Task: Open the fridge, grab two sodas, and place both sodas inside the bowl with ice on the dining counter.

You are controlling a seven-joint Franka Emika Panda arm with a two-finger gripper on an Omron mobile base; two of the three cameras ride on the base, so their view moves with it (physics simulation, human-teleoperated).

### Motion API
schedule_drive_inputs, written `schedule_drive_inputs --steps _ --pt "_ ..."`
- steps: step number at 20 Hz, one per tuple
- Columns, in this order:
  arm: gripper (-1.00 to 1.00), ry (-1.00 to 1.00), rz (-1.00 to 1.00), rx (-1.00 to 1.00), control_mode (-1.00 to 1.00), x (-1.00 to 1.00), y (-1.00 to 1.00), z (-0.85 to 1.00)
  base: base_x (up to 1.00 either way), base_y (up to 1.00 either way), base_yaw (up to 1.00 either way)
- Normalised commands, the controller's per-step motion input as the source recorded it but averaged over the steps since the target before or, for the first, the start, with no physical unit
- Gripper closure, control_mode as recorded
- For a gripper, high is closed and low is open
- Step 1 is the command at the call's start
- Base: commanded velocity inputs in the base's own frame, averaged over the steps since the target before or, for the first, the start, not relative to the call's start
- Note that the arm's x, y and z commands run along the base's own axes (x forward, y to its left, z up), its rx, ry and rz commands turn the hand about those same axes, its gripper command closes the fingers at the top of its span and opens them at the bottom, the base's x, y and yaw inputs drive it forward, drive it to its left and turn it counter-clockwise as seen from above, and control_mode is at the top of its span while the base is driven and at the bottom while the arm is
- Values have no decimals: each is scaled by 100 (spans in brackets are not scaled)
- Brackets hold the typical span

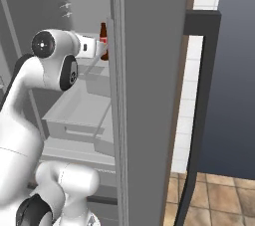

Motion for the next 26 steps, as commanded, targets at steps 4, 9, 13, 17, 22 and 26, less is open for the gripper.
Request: schedule_drive_inputs --steps 4,9,13,17,22,26 --pt "-100 0 0 0 -100 30 -8 0 0 0 0" --pt "-100 0 0 0 -100 29 0 0 0 0 0" --pt "-100 2 0 0 -100 33 0 0 0 0 0" --pt "-100 5 0 0 -100 37 -2 -2 0 0 0" --pt "-100 1 0 0 -100 36 -3 0 0 0 0" --pt "-100 0 0 0 -100 33 -7 0 0 0 0"
